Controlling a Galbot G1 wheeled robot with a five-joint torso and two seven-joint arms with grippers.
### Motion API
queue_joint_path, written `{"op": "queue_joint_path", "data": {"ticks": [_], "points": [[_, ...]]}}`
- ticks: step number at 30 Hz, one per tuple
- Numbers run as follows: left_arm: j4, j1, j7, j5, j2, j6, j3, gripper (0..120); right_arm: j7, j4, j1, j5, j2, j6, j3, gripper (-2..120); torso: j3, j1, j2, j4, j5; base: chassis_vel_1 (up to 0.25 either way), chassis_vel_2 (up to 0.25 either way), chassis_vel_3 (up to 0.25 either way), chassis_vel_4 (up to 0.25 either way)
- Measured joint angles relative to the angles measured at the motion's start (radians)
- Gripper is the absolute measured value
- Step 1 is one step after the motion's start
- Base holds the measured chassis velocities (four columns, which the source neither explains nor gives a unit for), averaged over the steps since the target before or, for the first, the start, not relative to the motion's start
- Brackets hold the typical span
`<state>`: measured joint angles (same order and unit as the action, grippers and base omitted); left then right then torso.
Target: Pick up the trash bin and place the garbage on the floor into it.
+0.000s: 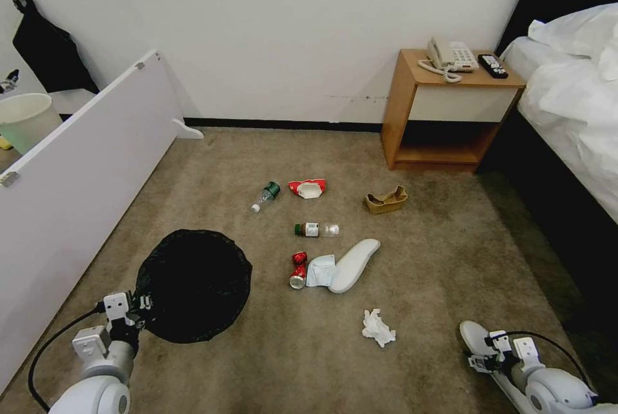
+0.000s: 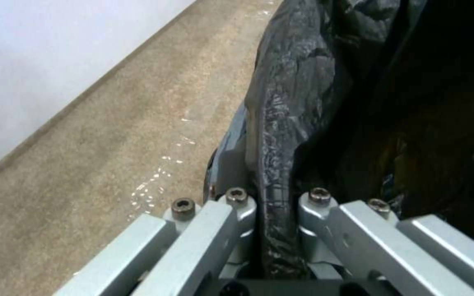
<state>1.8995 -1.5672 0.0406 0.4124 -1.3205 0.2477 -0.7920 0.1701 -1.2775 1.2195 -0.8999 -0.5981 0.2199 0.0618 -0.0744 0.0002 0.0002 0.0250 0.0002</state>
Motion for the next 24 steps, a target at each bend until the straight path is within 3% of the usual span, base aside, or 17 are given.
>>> {"op": "queue_joint_path", "data": {"ticks": [11,16,18,19,20,24], "points": [[-0.002,0.0,0.0,-0.007,-0.009,-0.001,0.004,3,-0.008,0.001,0.035,0.033,0.021,-0.001,-0.044,99,0.0,0.0,0.0,0.0001,-0.0001,0.0,0.0,0.0,0.0],[0.0,0.0,0.001,-0.008,-0.009,-0.001,0.007,3,-0.008,0.004,0.036,0.046,0.019,-0.01,-0.05,84,0.0,0.0,0.0,0.0,-0.0002,0.0,0.0,0.0,0.0],[0.0,0.0,0.002,-0.008,-0.008,-0.001,0.008,3,-0.015,0.008,0.035,0.05,0.018,-0.023,-0.051,70,0.0,0.0,0.0,0.0,-0.0002,0.0,0.0,0.0,0.0],[0.0,0.0,0.002,-0.008,-0.008,-0.001,0.008,3,-0.015,0.008,0.035,0.05,0.018,-0.023,-0.051,70,0.0,0.0,0.0,0.0,-0.0002,0.0,0.0,0.0,0.0],[-0.001,0.0,0.002,-0.008,-0.007,-0.001,0.009,3,-0.015,0.009,0.035,0.051,0.014,-0.03,-0.053,59,0.0,0.0,0.0,0.0,-0.0002,0.0,0.0,0.0,0.0],[-0.002,0.001,0.002,-0.008,-0.004,-0.001,0.009,3,-0.015,0.009,0.037,0.051,0.013,-0.033,-0.053,45,0.0,0.0,0.0,0.0,-0.0003,0.0,0.0,0.0,0.0]]}}
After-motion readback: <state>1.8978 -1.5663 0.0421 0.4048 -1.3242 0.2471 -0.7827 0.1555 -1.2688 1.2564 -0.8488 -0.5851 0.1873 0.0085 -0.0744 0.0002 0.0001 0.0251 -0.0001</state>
